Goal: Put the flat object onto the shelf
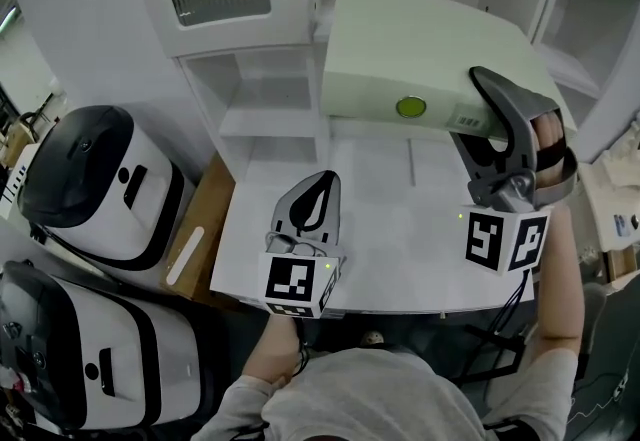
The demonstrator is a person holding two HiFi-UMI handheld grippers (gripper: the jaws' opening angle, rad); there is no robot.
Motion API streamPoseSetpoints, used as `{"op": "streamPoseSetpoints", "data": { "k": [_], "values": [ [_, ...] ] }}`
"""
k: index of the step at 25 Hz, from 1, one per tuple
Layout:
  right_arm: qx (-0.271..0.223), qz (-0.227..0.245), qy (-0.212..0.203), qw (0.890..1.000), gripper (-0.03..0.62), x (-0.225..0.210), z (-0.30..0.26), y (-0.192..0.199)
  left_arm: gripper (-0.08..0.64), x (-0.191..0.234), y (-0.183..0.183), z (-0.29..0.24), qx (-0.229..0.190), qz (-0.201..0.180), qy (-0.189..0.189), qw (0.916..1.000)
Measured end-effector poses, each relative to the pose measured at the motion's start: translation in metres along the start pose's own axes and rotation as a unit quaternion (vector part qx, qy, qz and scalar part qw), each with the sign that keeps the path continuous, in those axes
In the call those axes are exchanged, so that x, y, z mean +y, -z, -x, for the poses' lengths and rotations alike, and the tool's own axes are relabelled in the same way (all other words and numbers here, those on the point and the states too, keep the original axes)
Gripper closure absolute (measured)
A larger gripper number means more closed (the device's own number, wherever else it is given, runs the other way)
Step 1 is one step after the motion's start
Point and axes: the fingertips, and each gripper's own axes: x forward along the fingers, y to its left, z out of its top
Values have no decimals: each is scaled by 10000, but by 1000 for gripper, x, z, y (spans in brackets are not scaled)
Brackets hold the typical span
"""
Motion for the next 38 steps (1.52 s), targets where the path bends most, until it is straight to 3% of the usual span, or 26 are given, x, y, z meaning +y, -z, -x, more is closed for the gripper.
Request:
{"op": "streamPoseSetpoints", "data": {
  "k": [20, 38],
  "values": [
    [-63, 122, -451, 9989, 299, 25, -47, 32, 545, -25, 3, -25, 48, -71, -51, 10000],
    [-65, 69, -679, 9976, 301, 34, -97, 57, 545, -13, 9, -56, 159, -115, -360, 9992]
  ]
}}
